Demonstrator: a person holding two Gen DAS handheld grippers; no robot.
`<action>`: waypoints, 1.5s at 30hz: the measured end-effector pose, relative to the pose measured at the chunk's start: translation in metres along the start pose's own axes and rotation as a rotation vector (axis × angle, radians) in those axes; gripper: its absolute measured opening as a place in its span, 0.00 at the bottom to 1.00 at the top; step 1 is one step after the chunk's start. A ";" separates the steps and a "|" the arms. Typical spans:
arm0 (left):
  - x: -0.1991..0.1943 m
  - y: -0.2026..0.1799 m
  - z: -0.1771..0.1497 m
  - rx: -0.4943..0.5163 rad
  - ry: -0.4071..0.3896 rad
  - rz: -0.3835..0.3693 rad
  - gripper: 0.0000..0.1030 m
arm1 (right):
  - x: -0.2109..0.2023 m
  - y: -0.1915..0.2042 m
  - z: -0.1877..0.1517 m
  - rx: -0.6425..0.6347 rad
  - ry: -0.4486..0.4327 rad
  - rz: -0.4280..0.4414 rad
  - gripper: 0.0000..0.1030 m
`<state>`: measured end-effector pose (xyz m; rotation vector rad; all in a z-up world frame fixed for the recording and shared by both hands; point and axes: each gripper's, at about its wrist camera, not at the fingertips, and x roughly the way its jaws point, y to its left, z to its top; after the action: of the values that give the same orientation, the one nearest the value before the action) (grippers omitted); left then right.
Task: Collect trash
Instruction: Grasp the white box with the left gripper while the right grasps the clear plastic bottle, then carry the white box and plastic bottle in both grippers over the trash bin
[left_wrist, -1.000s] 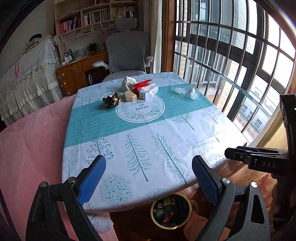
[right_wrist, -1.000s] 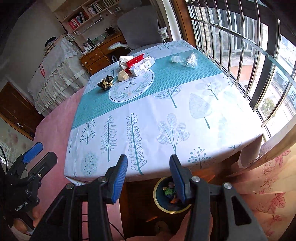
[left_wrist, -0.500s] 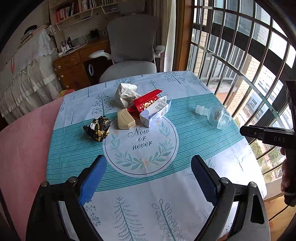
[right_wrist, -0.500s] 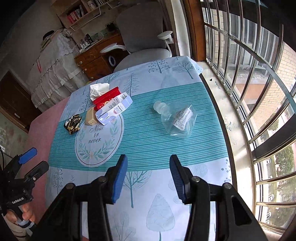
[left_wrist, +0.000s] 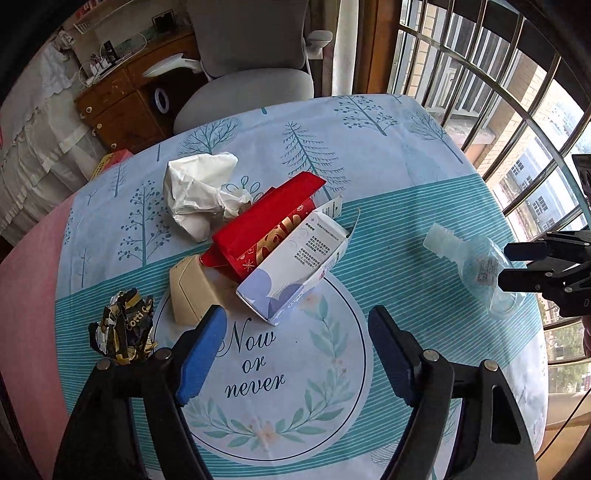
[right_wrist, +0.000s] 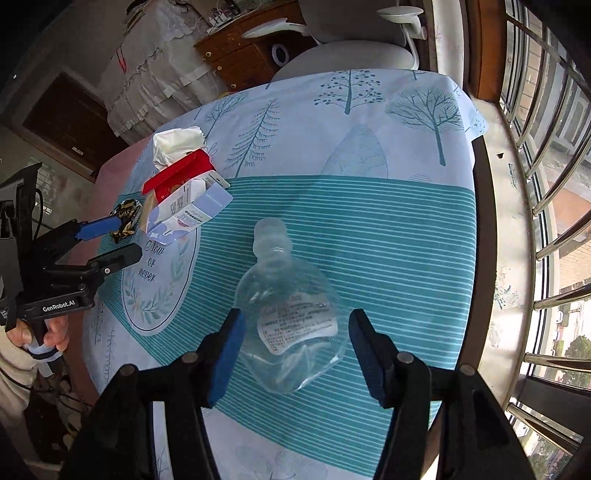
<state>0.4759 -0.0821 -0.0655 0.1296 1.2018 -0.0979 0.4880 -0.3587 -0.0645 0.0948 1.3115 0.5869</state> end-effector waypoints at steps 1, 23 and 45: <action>0.006 0.000 0.004 -0.001 0.011 0.003 0.75 | 0.001 -0.002 0.002 0.002 0.007 0.024 0.58; 0.067 -0.007 0.034 0.032 0.205 -0.060 0.41 | 0.035 0.009 0.013 -0.065 0.104 0.224 0.41; -0.047 -0.030 -0.097 -0.153 0.022 0.029 0.33 | 0.015 0.065 -0.050 0.092 0.033 0.027 0.33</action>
<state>0.3650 -0.0961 -0.0577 0.0147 1.2243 0.0211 0.4210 -0.3091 -0.0665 0.1794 1.3709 0.5523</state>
